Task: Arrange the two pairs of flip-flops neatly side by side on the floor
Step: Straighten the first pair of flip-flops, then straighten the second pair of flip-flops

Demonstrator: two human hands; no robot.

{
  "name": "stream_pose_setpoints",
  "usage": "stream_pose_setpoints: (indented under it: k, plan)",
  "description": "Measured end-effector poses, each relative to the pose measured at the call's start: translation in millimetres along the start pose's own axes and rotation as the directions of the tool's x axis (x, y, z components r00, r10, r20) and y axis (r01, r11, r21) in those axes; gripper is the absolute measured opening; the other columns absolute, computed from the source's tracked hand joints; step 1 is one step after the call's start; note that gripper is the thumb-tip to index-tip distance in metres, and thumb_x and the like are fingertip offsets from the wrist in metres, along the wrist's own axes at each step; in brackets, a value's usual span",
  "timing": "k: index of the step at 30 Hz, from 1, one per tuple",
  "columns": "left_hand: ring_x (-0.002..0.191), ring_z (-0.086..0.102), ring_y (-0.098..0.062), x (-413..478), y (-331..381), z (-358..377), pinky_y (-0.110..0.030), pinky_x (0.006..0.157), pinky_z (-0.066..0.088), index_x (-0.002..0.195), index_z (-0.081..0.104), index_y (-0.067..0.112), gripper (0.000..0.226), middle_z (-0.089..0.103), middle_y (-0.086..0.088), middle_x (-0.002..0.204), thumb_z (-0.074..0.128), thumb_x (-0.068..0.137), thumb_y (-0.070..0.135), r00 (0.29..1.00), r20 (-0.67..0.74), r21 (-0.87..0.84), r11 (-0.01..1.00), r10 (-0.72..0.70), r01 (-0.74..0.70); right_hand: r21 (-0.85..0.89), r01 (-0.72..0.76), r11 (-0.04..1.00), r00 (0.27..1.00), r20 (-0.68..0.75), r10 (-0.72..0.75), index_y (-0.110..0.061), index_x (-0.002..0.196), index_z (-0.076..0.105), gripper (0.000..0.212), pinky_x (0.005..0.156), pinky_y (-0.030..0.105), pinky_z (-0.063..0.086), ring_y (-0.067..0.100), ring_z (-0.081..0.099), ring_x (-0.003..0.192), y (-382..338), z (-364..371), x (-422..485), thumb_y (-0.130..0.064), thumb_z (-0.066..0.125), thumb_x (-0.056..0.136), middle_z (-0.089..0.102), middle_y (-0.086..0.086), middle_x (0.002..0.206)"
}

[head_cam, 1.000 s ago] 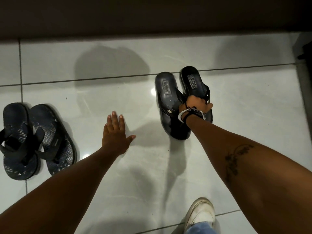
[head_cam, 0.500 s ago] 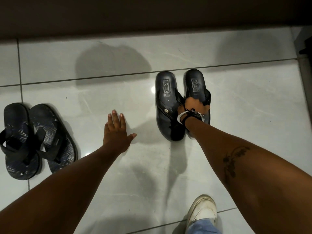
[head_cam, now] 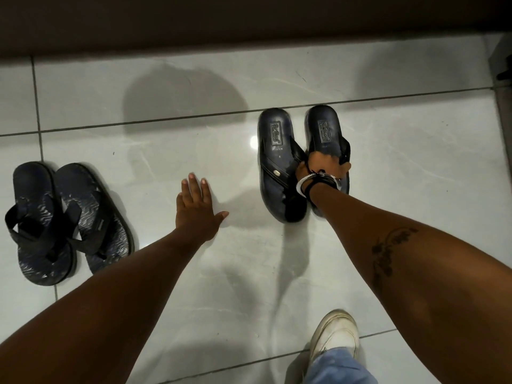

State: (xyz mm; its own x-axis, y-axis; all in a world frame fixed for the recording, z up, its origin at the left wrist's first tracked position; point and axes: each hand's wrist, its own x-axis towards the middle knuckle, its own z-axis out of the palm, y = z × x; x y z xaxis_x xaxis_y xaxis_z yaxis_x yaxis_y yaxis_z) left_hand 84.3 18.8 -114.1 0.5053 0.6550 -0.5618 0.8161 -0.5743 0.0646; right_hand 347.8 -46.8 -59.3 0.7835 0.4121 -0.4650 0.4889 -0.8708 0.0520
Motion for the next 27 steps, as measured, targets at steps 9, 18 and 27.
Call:
stream_pose_setpoints:
  k: [9, 18, 27]
  plan:
    - [0.15, 0.003, -0.038, -34.5, -20.6, -30.3, -0.055, 0.119, 0.002, 0.156, 0.007, 0.01, 0.079, 0.001, -0.023, 0.162, 0.028, 0.098, 0.059, 0.994, -0.106, -0.093, 0.996, 0.006, -0.016, -0.179, 0.167, 0.97, 0.975, -0.117, -0.189, -0.01, 0.125, 0.054, 0.06, 0.104, 0.059, 0.027, 0.035, 0.042, 0.122, -31.2, -3.7, -67.5, -0.055, 0.043, 0.087, 0.049, 0.016, 0.129]
    - [0.151, 0.002, -0.032, -75.7, -181.6, -106.2, -0.051, 0.121, 0.0, 0.156, 0.009, 0.015, 0.073, 0.002, -0.017, 0.163, 0.026, 0.099, 0.057, 0.973, -0.22, -0.096, 0.994, -0.065, 0.045, -0.138, 0.32, 0.937, 0.945, -0.017, -0.326, -0.013, 0.137, 0.046, 0.068, 0.106, 0.058, 0.024, 0.032, 0.039, 0.128, -176.6, 19.1, -190.4, -0.06, 0.037, 0.088, 0.046, 0.011, 0.139]
    - [0.113, 0.056, -0.031, -108.7, -280.7, -77.7, -0.043, 0.104, 0.034, 0.115, 0.065, 0.014, 0.048, 0.066, -0.012, 0.114, 0.047, 0.092, 0.052, 0.941, -0.003, -0.286, 0.902, -0.34, 0.325, -0.204, 0.501, 0.841, 0.831, 0.385, -0.401, -0.025, 0.155, 0.006, 0.06, 0.12, 0.055, 0.002, 0.026, -0.002, 0.151, -250.6, 74.6, -223.8, -0.038, 0.028, 0.101, -0.006, 0.002, 0.165]
